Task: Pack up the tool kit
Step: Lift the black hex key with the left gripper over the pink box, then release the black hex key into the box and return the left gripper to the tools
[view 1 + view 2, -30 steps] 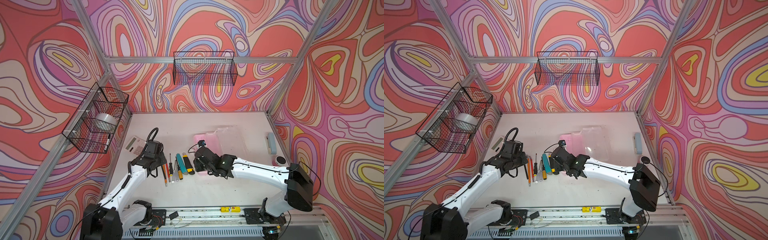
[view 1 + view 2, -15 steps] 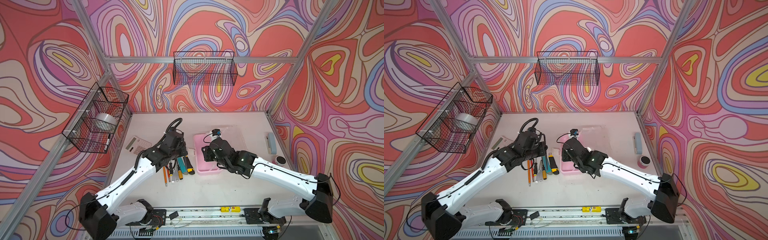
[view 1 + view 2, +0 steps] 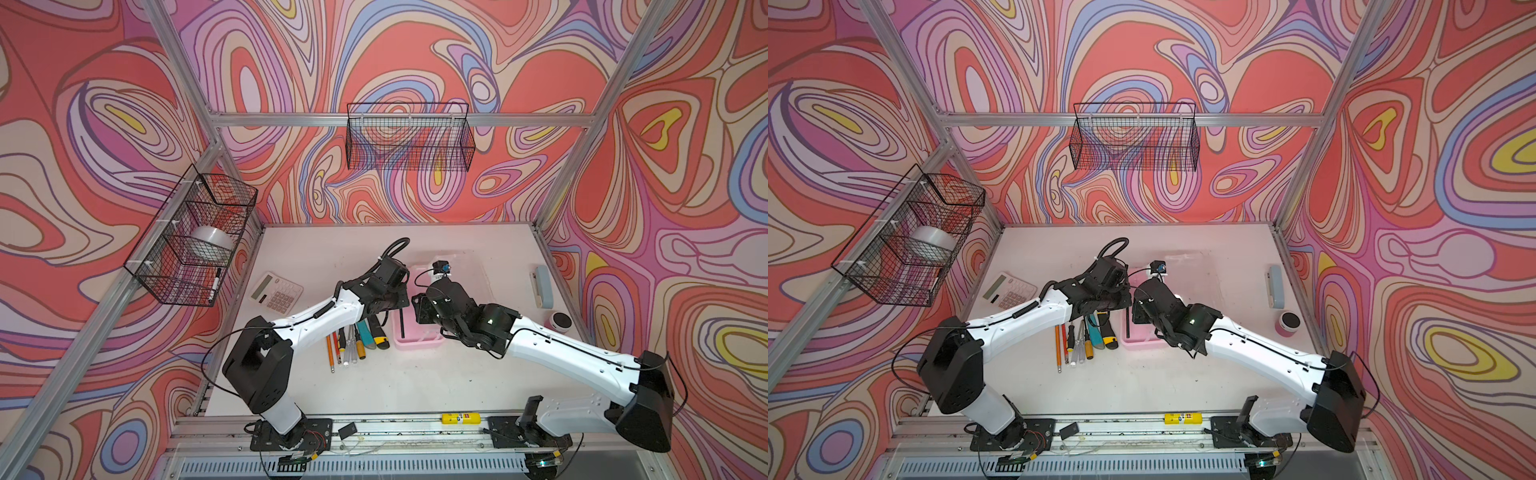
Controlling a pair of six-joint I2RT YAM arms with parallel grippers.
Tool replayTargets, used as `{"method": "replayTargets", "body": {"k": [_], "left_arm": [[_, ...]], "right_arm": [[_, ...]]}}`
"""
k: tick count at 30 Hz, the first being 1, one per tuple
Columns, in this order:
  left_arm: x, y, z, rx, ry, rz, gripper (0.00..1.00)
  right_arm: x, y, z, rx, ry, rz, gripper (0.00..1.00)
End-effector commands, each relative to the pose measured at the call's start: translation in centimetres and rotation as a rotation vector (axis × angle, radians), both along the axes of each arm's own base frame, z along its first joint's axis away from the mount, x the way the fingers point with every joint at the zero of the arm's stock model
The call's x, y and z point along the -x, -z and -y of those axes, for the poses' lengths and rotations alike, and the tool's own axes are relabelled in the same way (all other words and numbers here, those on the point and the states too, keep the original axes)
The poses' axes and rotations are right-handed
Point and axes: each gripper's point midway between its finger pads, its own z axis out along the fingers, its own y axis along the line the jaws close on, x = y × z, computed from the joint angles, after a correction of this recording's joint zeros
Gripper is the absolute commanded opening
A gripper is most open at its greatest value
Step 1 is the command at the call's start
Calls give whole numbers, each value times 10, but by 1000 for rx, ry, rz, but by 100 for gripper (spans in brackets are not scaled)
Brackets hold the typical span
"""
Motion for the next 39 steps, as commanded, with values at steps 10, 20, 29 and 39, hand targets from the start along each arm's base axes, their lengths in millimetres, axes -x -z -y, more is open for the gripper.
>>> {"method": "replayTargets", "body": {"k": [10, 20, 29, 39], "left_arm": [[-21, 31, 25, -7, -9, -58, 0], [-18, 69, 22, -69, -14, -138, 0], [-18, 75, 23, -80, -5, -147, 34], [-20, 33, 17, -67, 2, -63, 38]], "right_arm": [[-7, 21, 6, -8, 15, -48, 37], [-9, 34, 2, -2, 11, -77, 37], [-12, 38, -2, -3, 9, -91, 37], [-11, 15, -9, 0, -59, -48, 37]]}}
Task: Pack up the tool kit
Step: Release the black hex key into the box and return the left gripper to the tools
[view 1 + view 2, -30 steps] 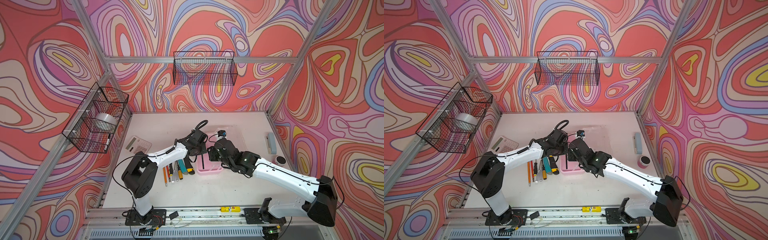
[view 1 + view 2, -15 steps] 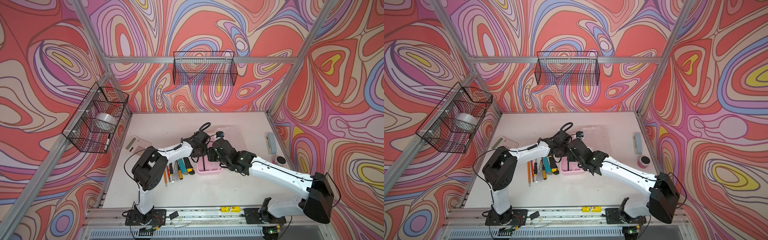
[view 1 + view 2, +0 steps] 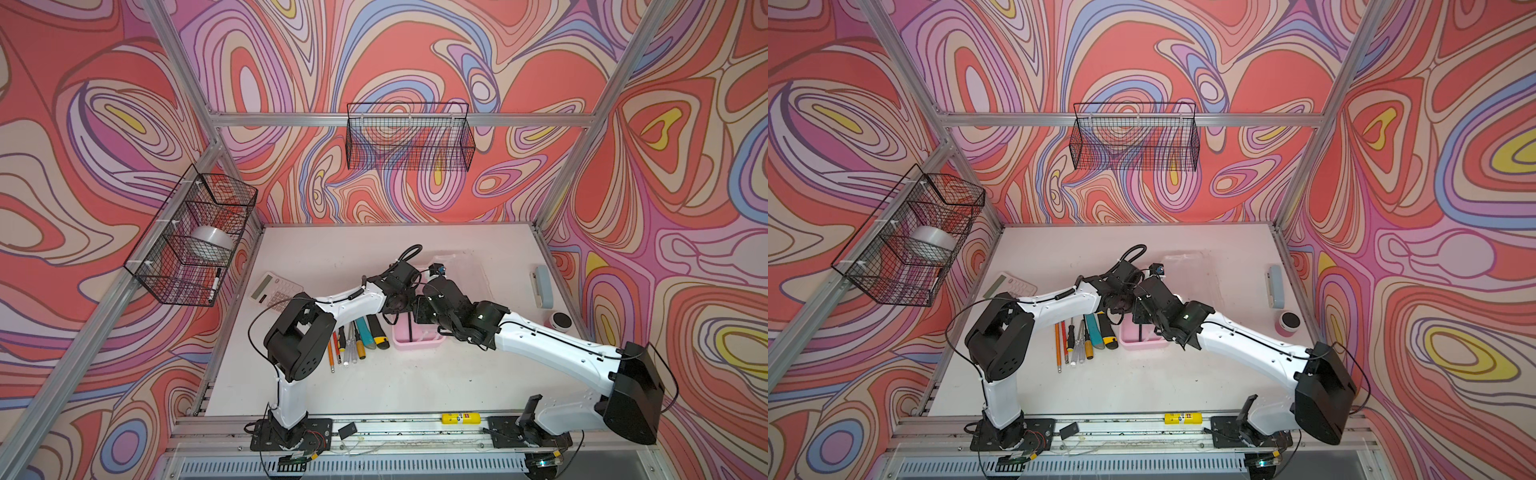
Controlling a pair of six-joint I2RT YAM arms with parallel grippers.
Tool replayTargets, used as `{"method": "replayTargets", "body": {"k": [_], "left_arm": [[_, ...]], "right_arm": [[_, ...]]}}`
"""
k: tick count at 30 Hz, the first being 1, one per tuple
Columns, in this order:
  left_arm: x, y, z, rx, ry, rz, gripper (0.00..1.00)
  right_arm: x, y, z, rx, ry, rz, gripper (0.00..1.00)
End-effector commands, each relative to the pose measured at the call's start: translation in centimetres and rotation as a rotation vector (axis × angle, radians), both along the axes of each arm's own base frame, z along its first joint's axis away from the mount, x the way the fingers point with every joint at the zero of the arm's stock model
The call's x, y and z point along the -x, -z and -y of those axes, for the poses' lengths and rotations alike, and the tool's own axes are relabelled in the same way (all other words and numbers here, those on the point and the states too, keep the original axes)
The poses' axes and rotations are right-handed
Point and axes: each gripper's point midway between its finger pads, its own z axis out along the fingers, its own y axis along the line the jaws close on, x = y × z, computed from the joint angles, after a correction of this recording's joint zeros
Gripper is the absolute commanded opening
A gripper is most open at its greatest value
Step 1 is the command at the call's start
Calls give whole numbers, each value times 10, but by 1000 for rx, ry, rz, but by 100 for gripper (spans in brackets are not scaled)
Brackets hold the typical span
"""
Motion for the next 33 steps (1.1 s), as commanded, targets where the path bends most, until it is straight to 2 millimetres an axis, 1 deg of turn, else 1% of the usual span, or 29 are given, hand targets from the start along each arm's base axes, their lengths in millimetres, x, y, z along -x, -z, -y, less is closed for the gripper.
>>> {"method": "replayTargets", "body": {"k": [1, 5, 8, 9, 11, 13, 16, 19, 20, 24, 27, 29, 33], "left_arm": [[-3, -39, -8, -8, 0, 75, 38], [1, -73, -27, -48, -12, 144, 39], [12, -99, -49, -77, -29, 199, 40], [16, -107, -59, -90, -43, 221, 40], [26, -118, -79, -110, -73, 257, 41], [37, -127, -101, -128, -110, 287, 41], [55, -132, -133, -142, -168, 308, 42], [73, -121, -166, -154, -227, 286, 42], [78, -113, -177, -153, -249, 265, 42], [93, -84, -207, -164, -303, 200, 41], [96, -66, -219, -196, -321, 157, 40], [96, -56, -224, -210, -325, 130, 39], [93, -40, -230, -211, -340, 104, 38]], "right_arm": [[-3, -23, -5, 1, -44, 46, 37], [-3, -44, -7, 0, -79, 87, 37], [-1, -58, -10, -17, -112, 115, 38], [0, -62, -11, -24, -124, 122, 38], [1, -67, -14, -34, -143, 129, 38], [3, -67, -19, -41, -160, 113, 37], [8, -60, -30, -38, -188, 53, 36], [19, -50, -48, -7, -233, 25, 37], [24, -45, -54, 6, -249, 13, 38], [41, -20, -73, -14, -272, -39, 37], [53, 8, -79, -37, -281, -104, 33], [59, 21, -82, -21, -285, -128, 32], [63, 26, -85, -3, -285, -129, 32]]}}
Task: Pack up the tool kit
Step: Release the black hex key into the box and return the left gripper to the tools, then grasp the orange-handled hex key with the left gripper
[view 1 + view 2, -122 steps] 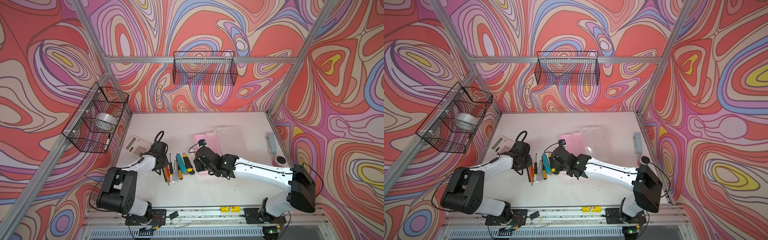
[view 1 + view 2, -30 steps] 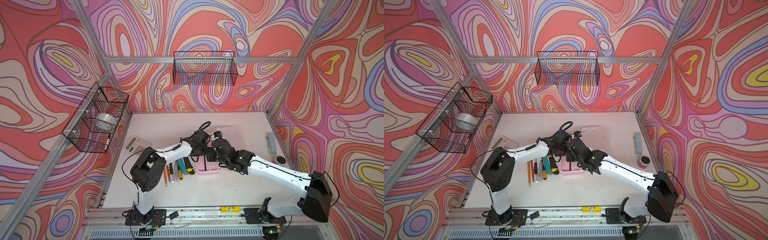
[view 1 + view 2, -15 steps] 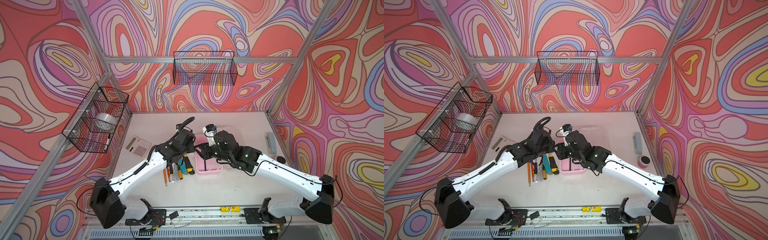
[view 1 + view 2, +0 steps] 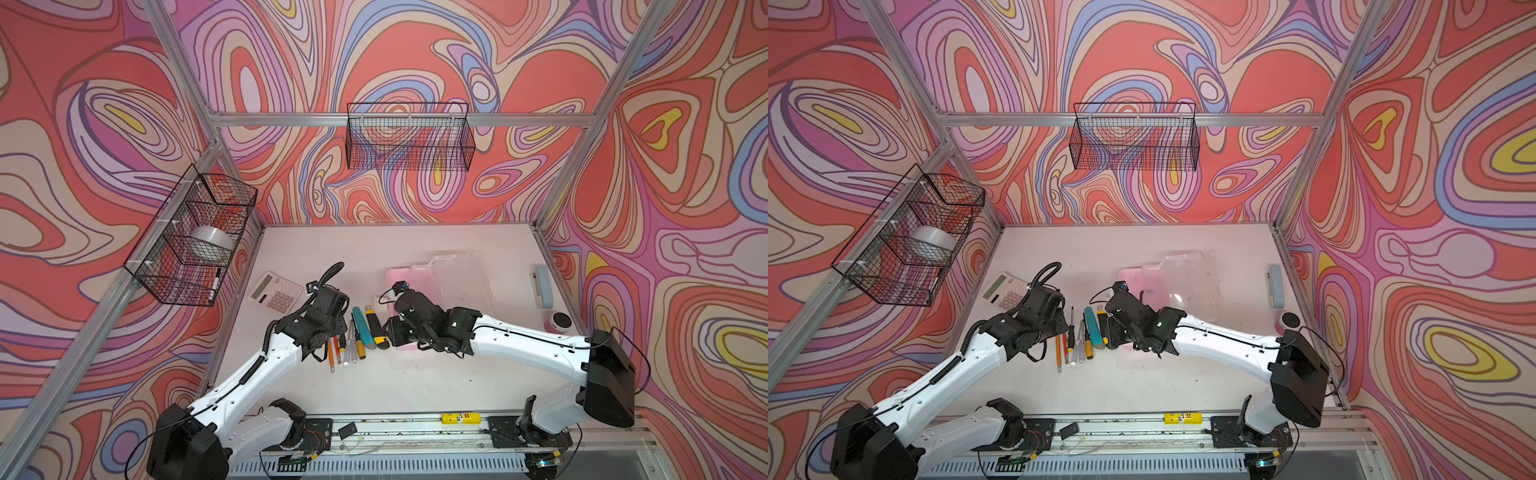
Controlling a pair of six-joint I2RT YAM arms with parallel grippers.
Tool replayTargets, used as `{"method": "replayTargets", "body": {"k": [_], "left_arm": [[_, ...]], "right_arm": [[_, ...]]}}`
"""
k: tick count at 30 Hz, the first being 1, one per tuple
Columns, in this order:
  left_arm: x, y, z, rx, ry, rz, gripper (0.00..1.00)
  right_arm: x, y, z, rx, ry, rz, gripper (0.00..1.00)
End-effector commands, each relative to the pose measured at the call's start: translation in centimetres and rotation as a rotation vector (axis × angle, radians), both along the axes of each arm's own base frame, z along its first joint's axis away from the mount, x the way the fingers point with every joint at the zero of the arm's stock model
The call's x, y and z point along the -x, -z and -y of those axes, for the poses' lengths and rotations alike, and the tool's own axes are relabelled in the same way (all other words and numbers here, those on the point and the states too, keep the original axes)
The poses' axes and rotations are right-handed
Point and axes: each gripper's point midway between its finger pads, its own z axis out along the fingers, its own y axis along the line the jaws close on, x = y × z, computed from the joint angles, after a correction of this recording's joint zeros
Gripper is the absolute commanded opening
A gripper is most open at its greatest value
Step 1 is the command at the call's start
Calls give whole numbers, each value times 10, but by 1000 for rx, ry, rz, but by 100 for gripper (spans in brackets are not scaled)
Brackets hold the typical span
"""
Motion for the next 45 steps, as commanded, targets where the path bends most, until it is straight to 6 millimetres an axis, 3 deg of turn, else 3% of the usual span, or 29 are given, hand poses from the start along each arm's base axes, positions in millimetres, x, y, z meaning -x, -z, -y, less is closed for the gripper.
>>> {"method": "replayTargets", "body": {"k": [1, 8, 21, 45], "left_arm": [[0, 15, -5, 0, -11, -36, 37], [-8, 42, -7, 12, -38, -87, 34], [-12, 72, -22, -11, -71, -154, 32], [-12, 100, -26, -3, -79, -227, 23]], "right_arm": [[1, 1, -6, -20, 15, 2, 32], [-4, 2, 0, -29, 73, 23, 32], [-8, 8, 2, -26, 101, 25, 32], [-8, 18, 1, -26, 126, -4, 32]]}}
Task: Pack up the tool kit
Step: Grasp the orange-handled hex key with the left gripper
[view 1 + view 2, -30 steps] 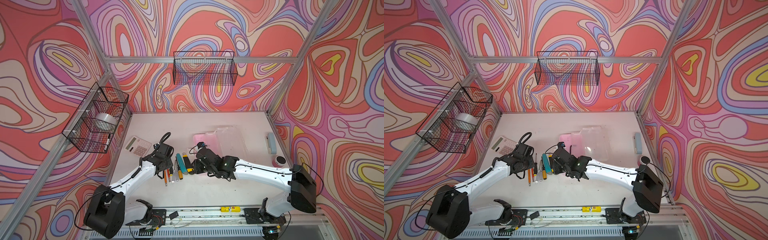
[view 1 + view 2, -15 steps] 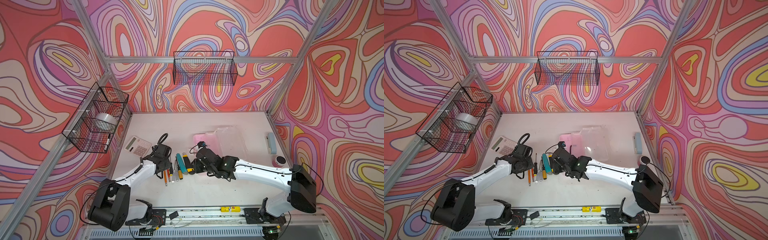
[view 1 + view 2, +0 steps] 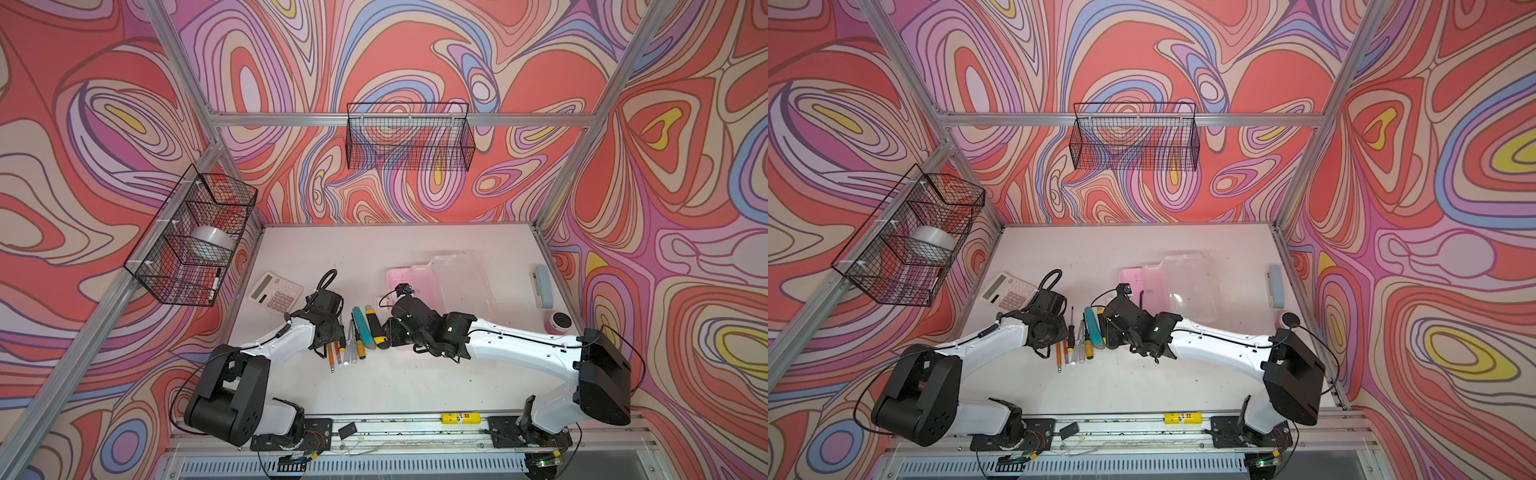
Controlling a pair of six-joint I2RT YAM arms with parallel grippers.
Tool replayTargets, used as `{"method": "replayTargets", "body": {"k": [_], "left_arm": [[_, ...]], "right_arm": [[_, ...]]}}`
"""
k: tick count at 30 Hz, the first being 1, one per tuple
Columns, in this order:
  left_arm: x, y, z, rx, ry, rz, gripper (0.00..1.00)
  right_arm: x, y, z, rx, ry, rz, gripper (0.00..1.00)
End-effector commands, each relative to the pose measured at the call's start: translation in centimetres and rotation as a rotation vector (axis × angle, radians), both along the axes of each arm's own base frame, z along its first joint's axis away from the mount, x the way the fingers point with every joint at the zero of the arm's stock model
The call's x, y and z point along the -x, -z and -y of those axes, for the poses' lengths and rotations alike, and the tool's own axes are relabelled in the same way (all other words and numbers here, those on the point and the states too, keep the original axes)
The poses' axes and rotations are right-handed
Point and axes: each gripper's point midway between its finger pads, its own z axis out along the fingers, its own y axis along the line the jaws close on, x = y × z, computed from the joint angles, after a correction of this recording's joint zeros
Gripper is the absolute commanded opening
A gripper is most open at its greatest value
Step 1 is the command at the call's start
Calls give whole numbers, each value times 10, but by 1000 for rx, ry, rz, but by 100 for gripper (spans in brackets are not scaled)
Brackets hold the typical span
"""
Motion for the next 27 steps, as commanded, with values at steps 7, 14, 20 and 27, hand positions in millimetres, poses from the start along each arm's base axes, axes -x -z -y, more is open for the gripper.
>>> {"method": "replayTargets", "body": {"k": [7, 14, 20, 27], "left_arm": [[-3, 4, 0, 8, -8, -15, 19], [-2, -1, -2, -9, -7, -13, 12], [-3, -10, -6, -27, -3, 2, 0], [-8, -50, -1, 19, 6, 86, 0]], "right_arm": [[-1, 12, 2, 13, 22, -2, 32], [-4, 18, 0, 27, 21, 6, 32], [-8, 23, -6, 34, 15, 16, 32], [-16, 30, -14, 26, 13, 21, 32]]}}
